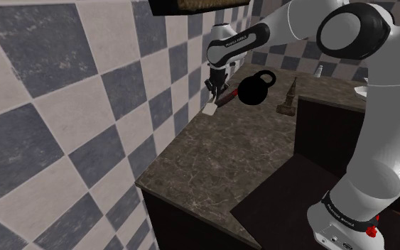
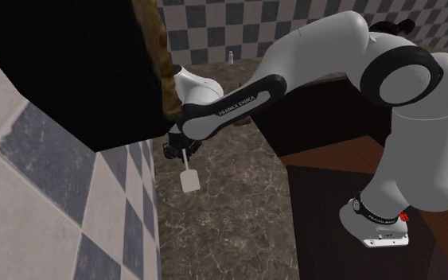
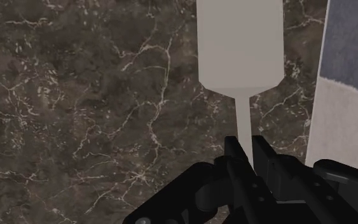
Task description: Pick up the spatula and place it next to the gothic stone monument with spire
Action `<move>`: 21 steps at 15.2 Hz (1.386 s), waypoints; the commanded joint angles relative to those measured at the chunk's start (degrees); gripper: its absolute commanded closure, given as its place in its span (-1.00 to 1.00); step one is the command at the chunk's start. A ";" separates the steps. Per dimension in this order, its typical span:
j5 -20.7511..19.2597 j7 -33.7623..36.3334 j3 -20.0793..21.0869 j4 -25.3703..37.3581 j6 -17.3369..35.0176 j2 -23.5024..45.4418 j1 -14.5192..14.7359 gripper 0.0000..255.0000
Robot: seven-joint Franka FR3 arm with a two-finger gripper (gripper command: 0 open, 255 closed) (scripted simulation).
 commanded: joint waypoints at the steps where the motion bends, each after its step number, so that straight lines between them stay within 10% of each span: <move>1: 0.17 -0.13 0.09 0.69 -1.36 -0.65 -0.01 1.00; 21: 1.20 -1.42 0.65 11.25 -15.19 -4.01 0.02 1.00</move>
